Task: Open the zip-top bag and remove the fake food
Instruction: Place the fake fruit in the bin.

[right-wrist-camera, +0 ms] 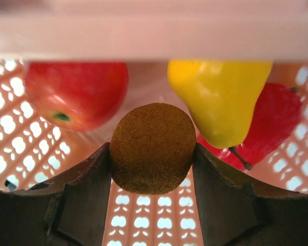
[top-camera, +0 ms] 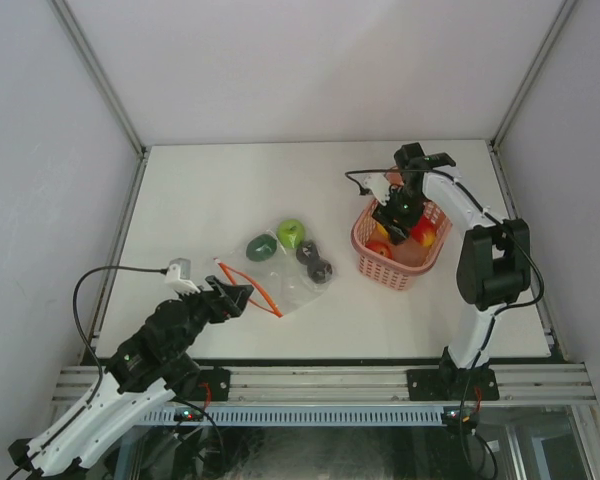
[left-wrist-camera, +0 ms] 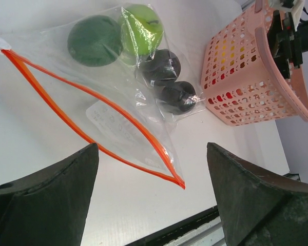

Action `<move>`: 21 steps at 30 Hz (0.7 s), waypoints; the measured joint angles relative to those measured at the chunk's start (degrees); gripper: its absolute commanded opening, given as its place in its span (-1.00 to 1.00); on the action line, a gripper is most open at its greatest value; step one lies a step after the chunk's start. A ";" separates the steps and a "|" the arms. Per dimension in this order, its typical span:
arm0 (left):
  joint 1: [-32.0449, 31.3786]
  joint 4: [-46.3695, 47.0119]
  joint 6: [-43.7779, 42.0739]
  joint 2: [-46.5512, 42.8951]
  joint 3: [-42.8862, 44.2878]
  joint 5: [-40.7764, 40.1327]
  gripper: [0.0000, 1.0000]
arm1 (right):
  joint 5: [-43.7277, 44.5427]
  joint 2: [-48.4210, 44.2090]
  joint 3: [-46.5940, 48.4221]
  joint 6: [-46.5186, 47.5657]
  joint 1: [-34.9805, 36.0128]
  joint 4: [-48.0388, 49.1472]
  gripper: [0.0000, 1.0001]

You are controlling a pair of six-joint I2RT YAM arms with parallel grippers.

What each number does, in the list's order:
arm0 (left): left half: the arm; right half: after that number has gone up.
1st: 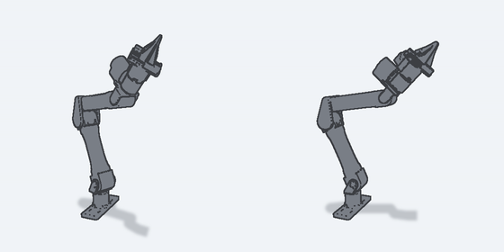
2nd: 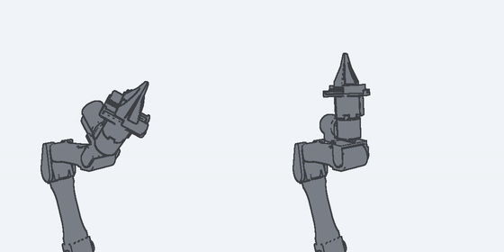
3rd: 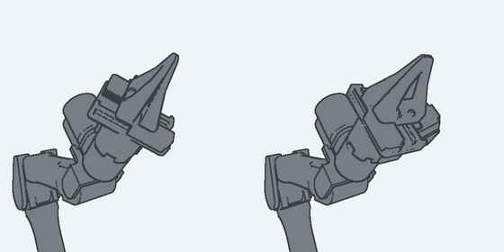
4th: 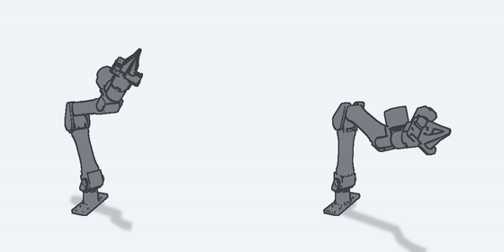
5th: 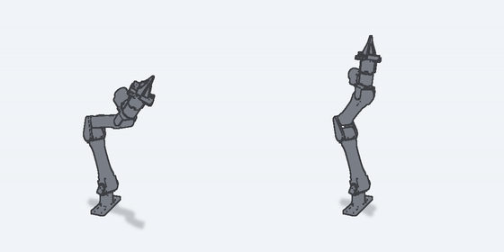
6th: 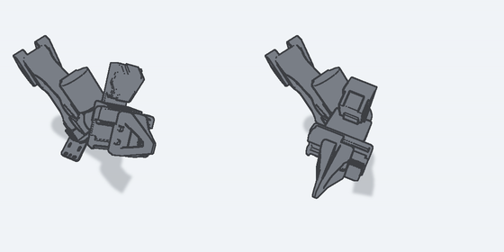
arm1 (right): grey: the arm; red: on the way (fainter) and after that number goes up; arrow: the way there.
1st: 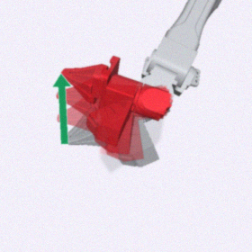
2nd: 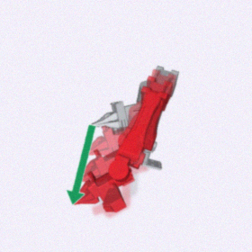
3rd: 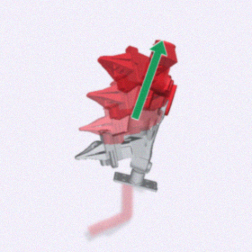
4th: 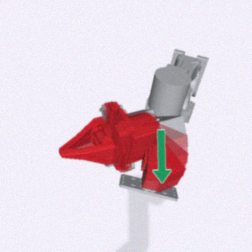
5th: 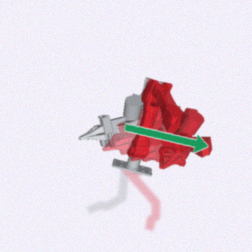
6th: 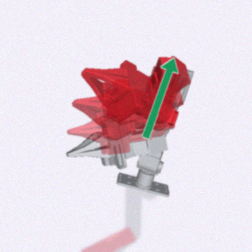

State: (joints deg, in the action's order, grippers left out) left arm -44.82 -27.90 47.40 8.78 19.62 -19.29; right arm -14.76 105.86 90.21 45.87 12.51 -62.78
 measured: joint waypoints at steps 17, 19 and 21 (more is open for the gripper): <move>0.00 -1.81 -0.02 -0.66 -0.59 -1.11 0.85 | 6.32 3.13 0.59 -3.06 -2.25 -6.51 0.59; 0.00 -1.84 -0.02 -0.46 -0.92 -1.16 0.86 | 6.14 2.99 0.59 -3.21 -2.27 -6.82 0.79; 0.00 -1.81 -0.02 -0.35 -1.07 -1.20 0.86 | 5.97 2.73 0.59 -3.30 -2.32 -7.13 0.98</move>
State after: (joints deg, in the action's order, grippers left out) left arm -44.82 -29.71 47.37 8.43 18.55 -20.49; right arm -8.80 108.60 90.80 42.57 10.20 -69.91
